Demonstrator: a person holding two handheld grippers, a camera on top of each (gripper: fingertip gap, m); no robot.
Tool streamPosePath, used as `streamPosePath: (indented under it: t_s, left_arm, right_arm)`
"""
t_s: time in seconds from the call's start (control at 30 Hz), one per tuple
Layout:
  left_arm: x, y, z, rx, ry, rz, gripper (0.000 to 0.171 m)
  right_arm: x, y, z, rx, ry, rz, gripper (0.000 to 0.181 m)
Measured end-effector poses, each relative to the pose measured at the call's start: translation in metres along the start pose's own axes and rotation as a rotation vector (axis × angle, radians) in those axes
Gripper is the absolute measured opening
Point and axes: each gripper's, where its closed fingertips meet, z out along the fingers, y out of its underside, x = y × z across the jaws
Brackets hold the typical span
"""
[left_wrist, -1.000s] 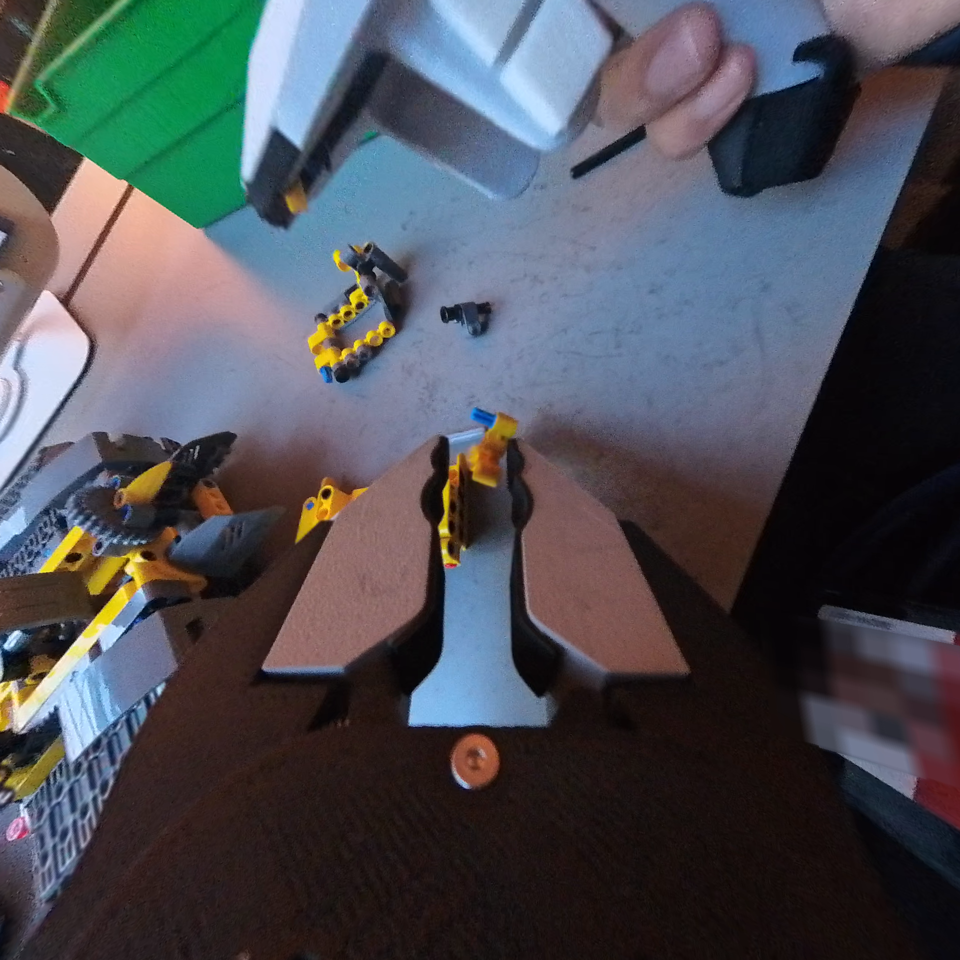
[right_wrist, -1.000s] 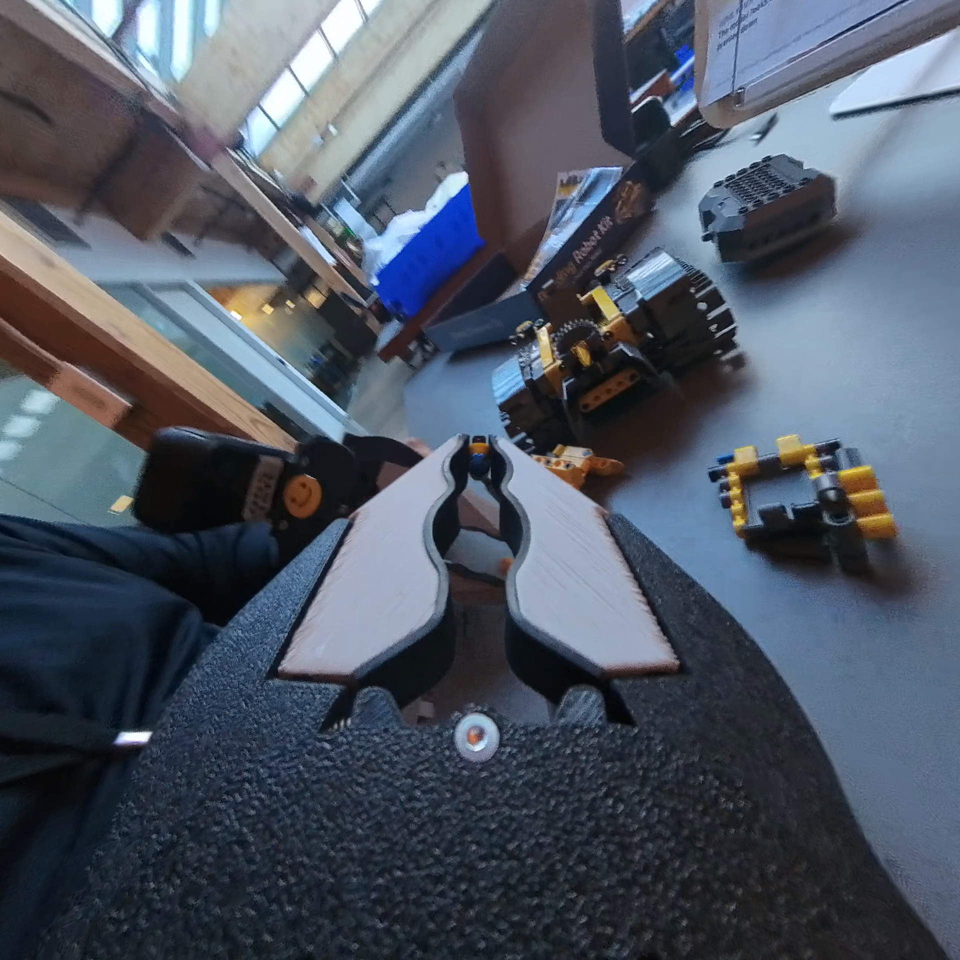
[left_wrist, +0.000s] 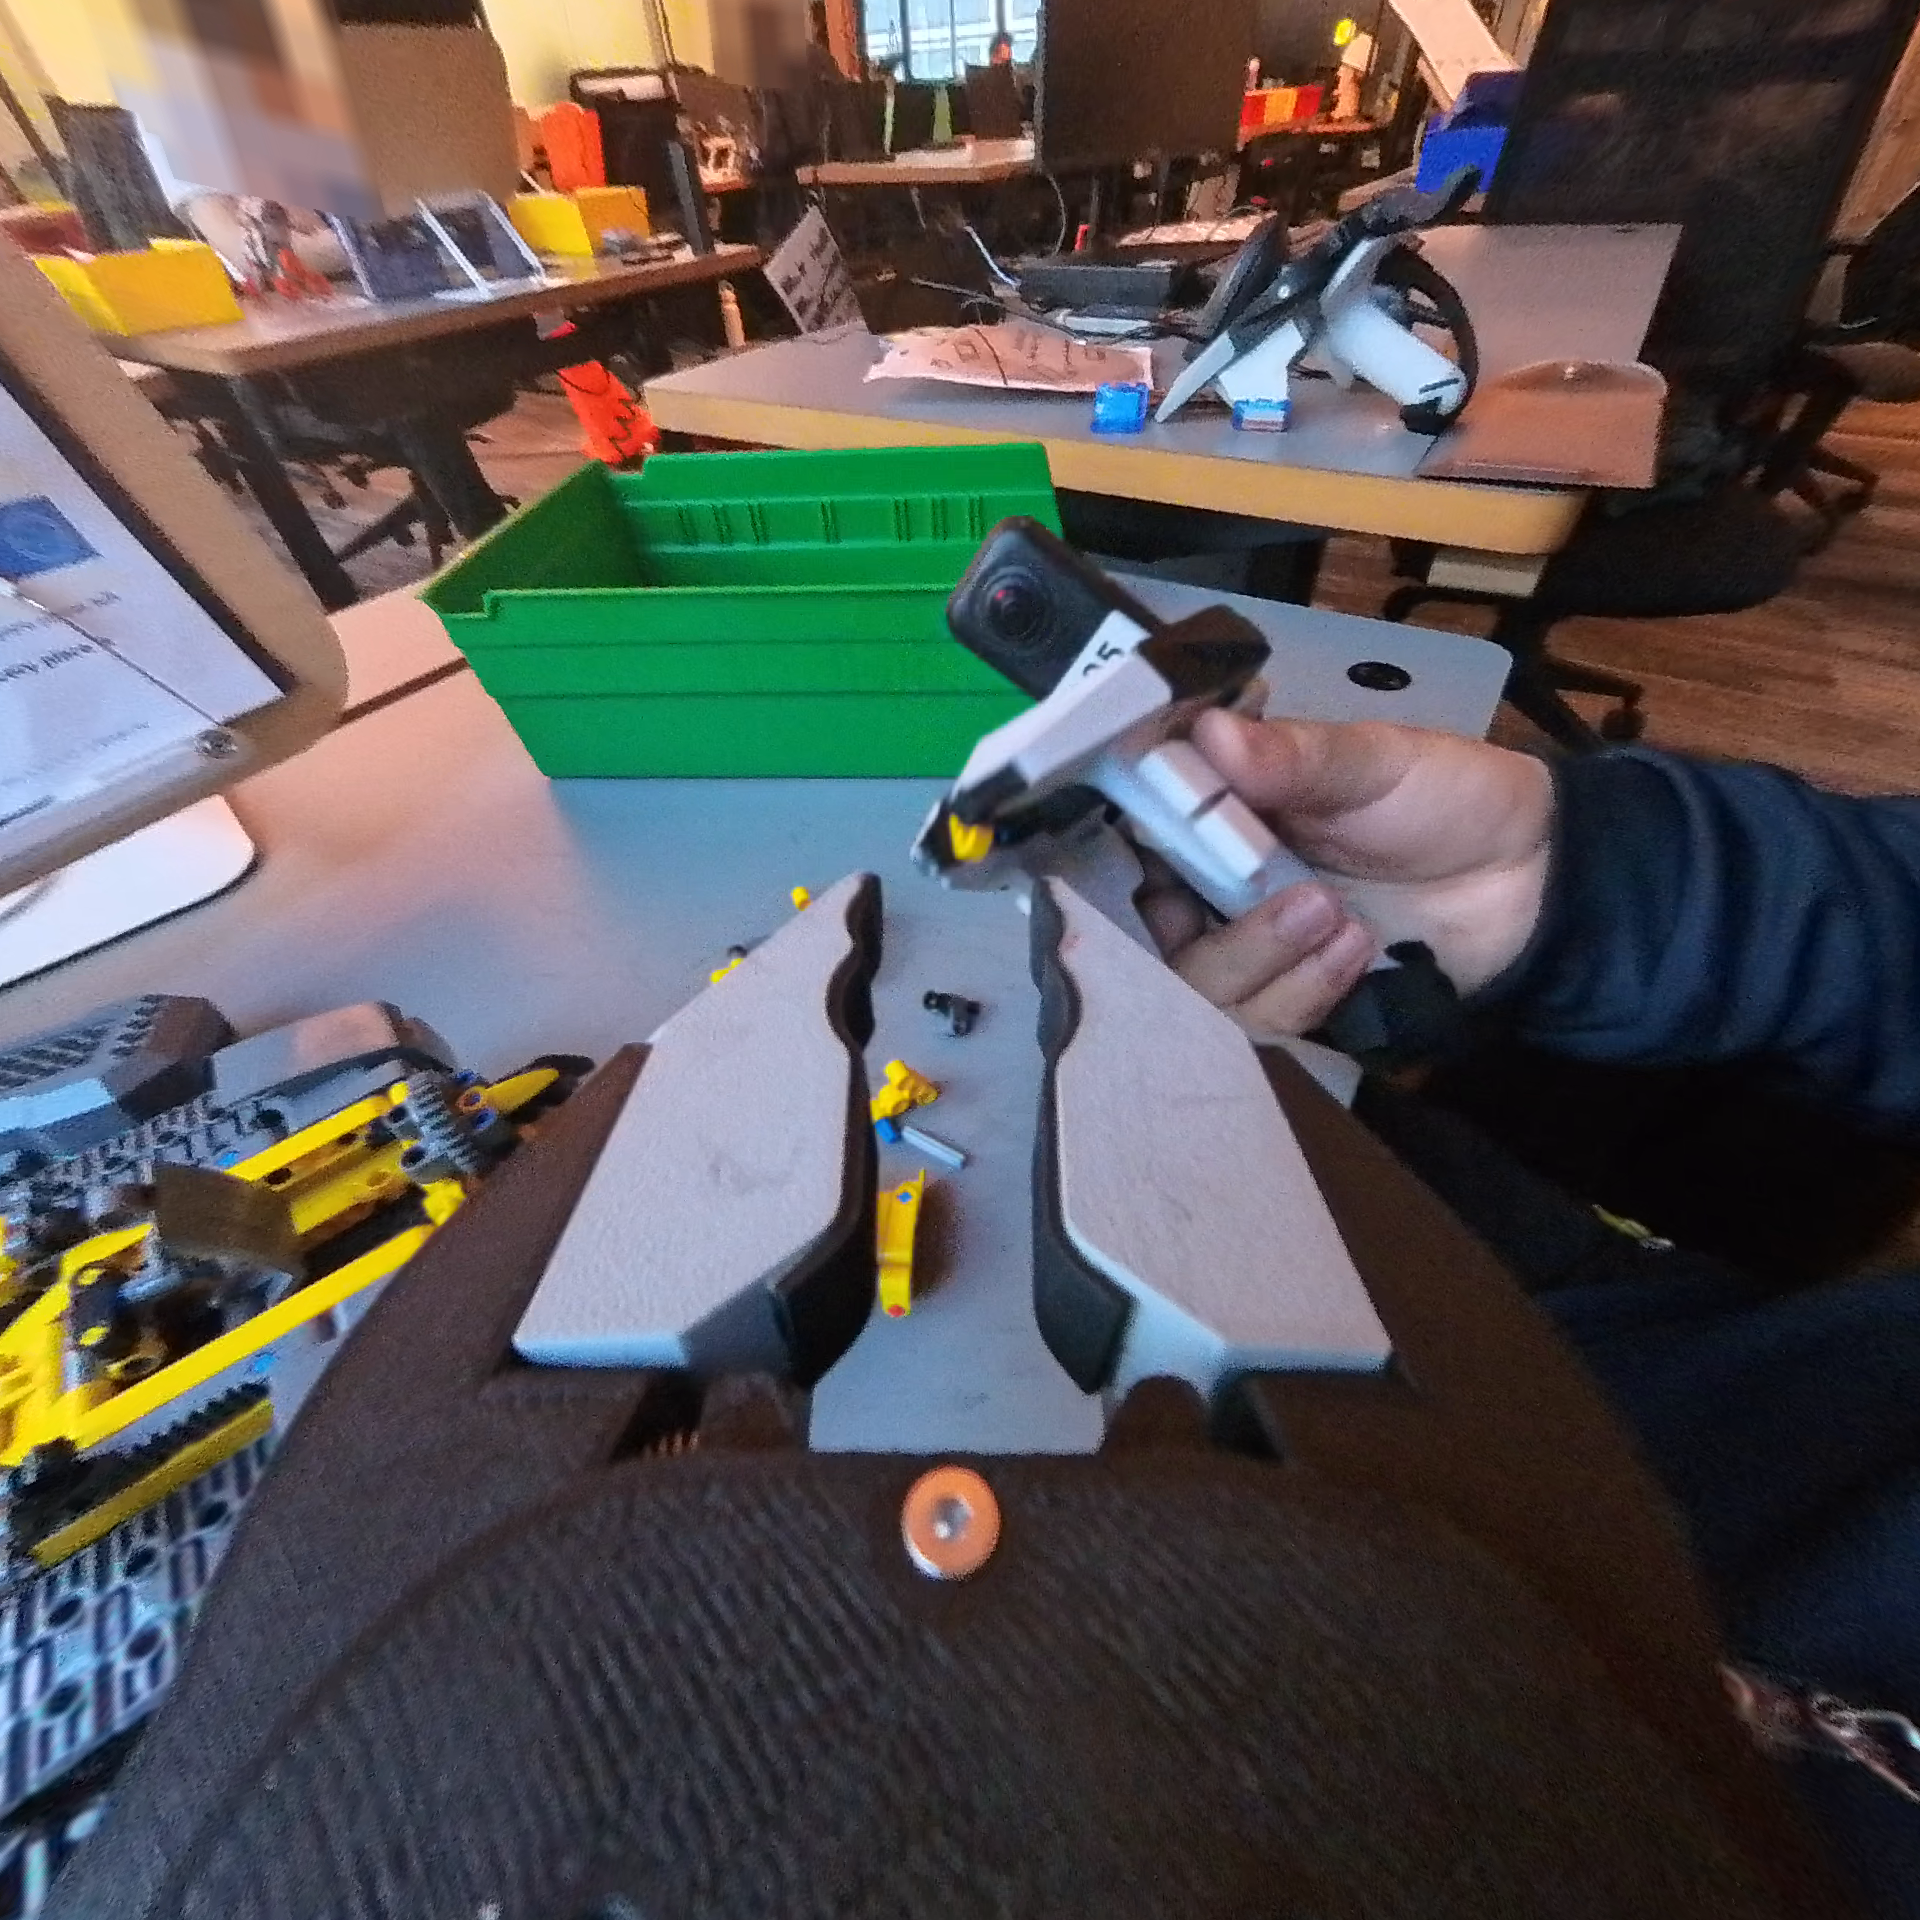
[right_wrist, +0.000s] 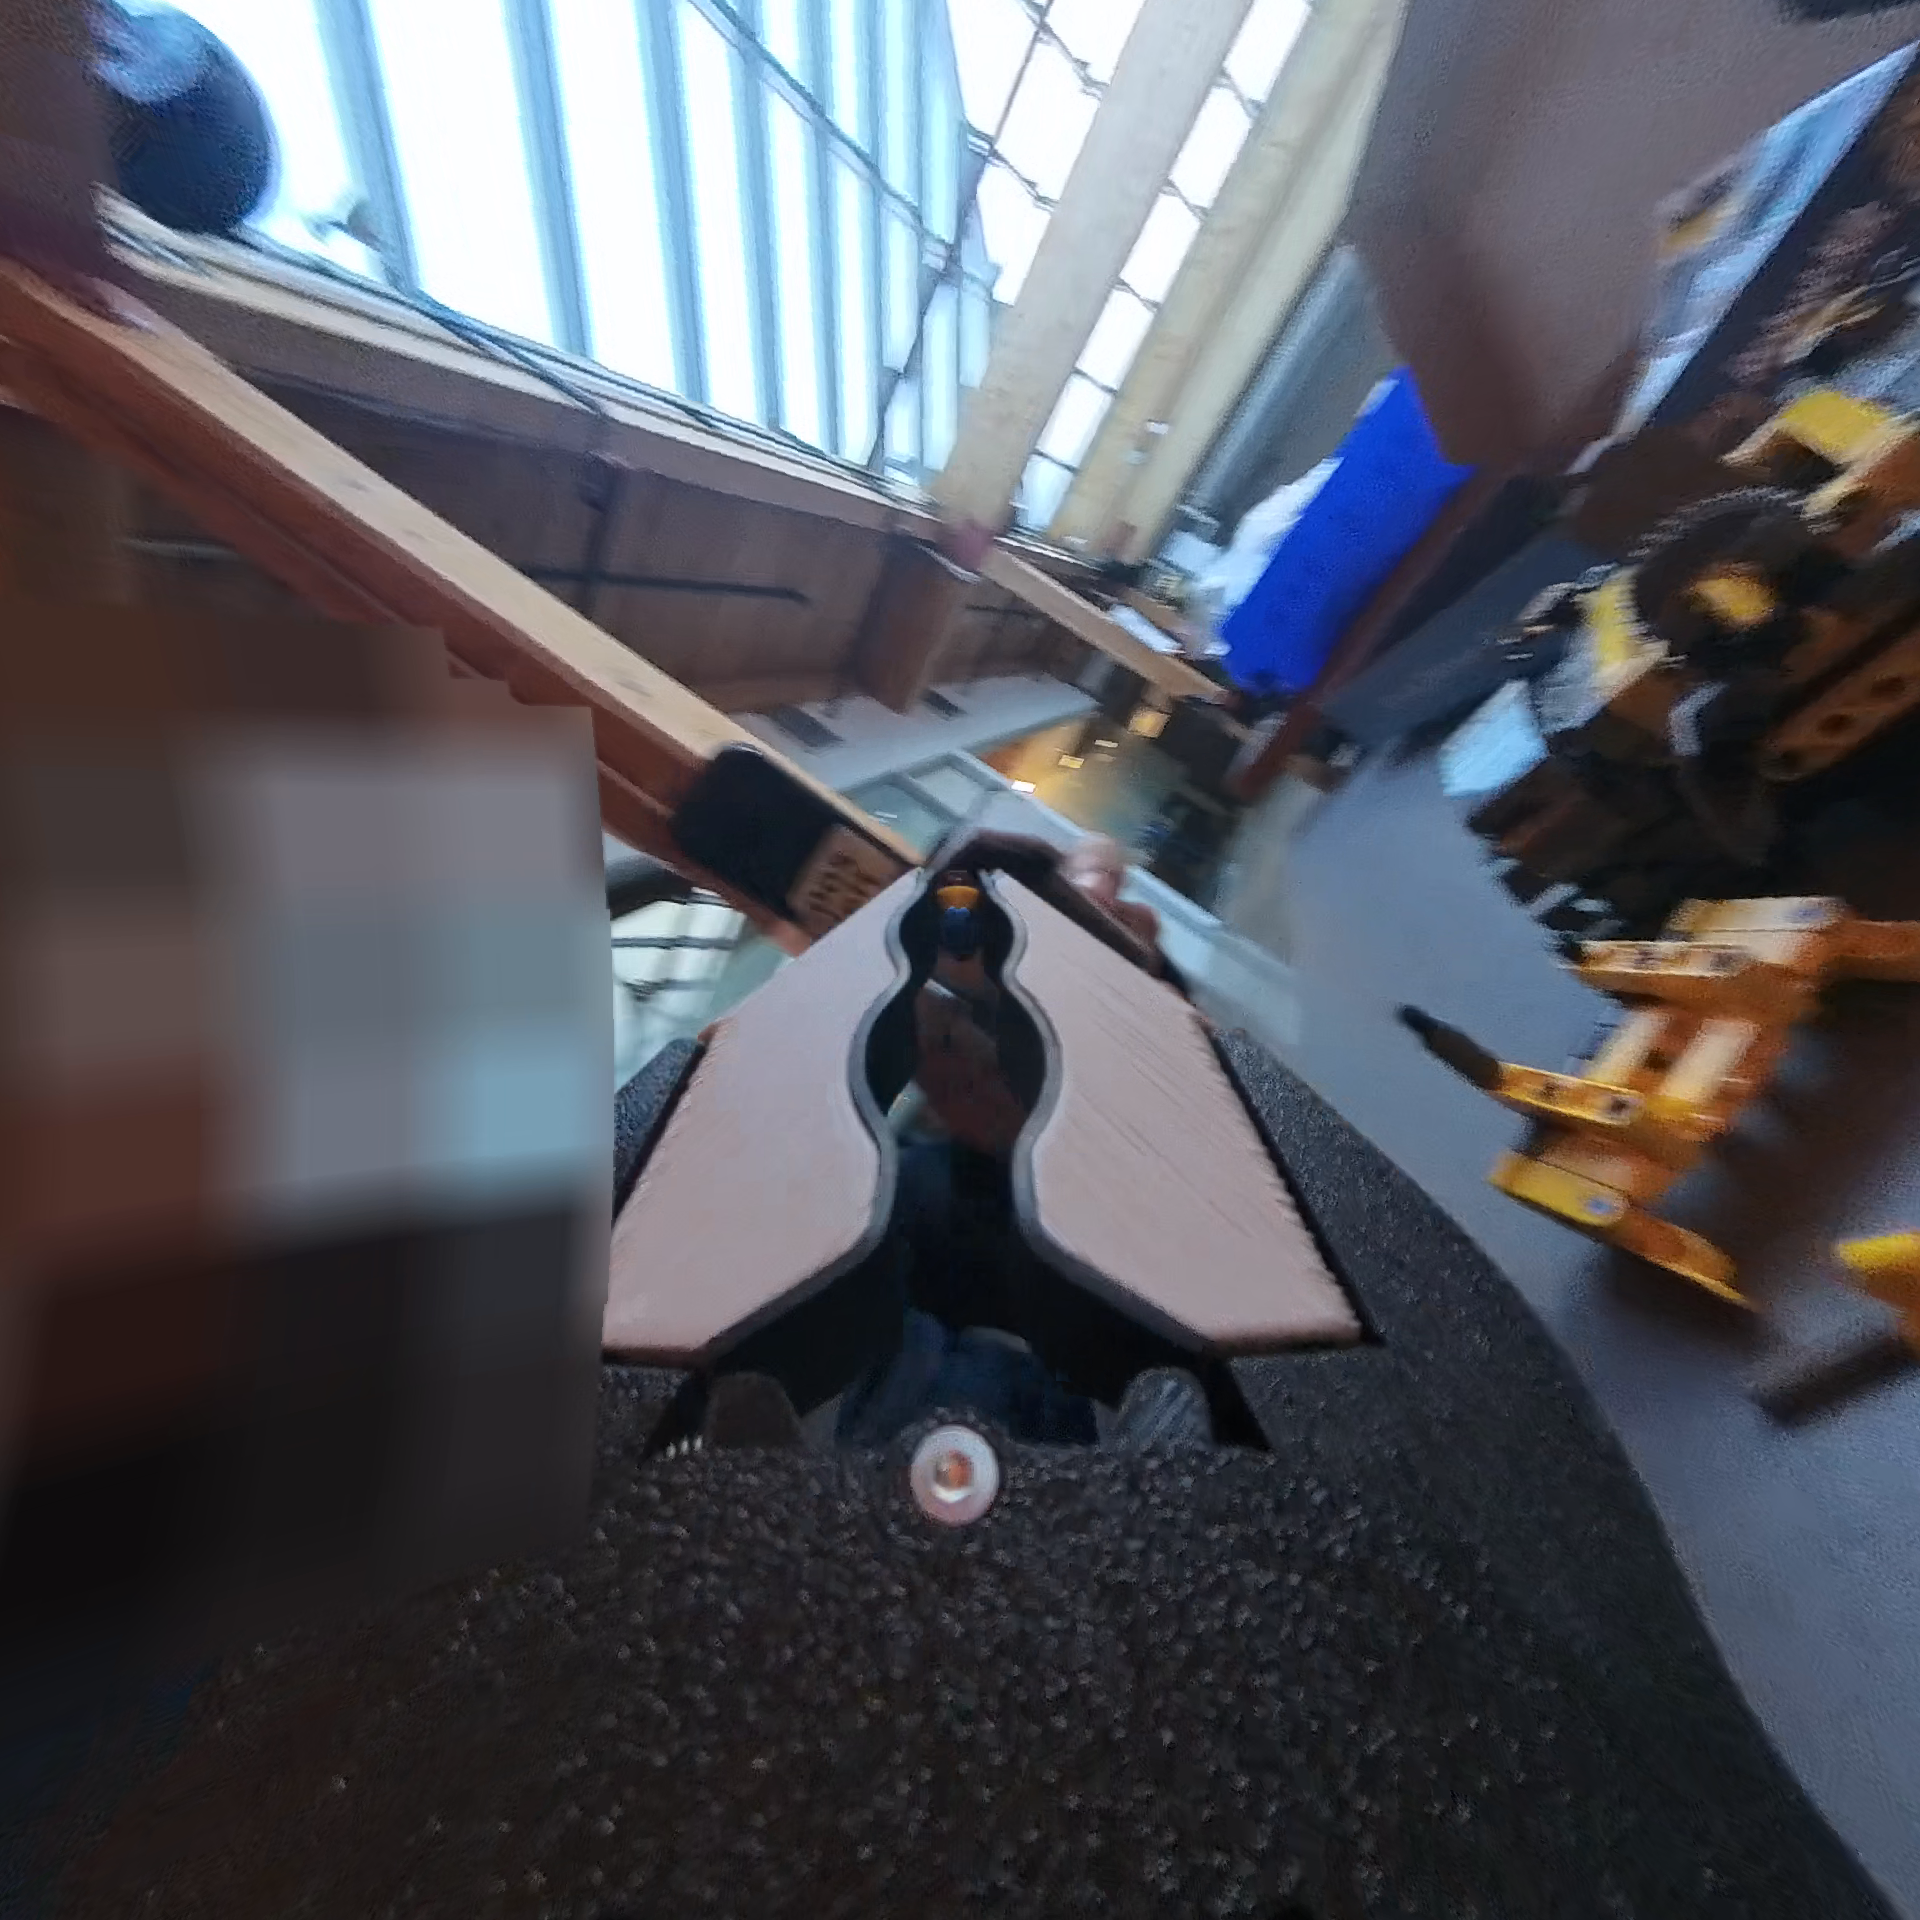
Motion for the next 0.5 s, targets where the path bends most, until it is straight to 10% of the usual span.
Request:
streamPosePath:
  t_s: [0.03, 0.23, 0.5]
  left_arm:
    - [-0.001, 0.001, 0.0, -0.003, -0.005, 0.014, 0.025]
    - [-0.01, 0.03, 0.009, -0.121, -0.078, 0.166, 0.026]
    - [0.0, 0.076, 0.028, -0.3, 0.003, 0.156, 0.028]
  right_arm:
    - [0.007, 0.003, 0.001, -0.022, 0.06, -0.05, 0.004]
    - [0.028, 0.022, 0.002, -0.225, 0.328, -0.299, 0.004]
    - [0.08, -0.001, -0.11, -0.62, 1.004, -0.675, 0.004]
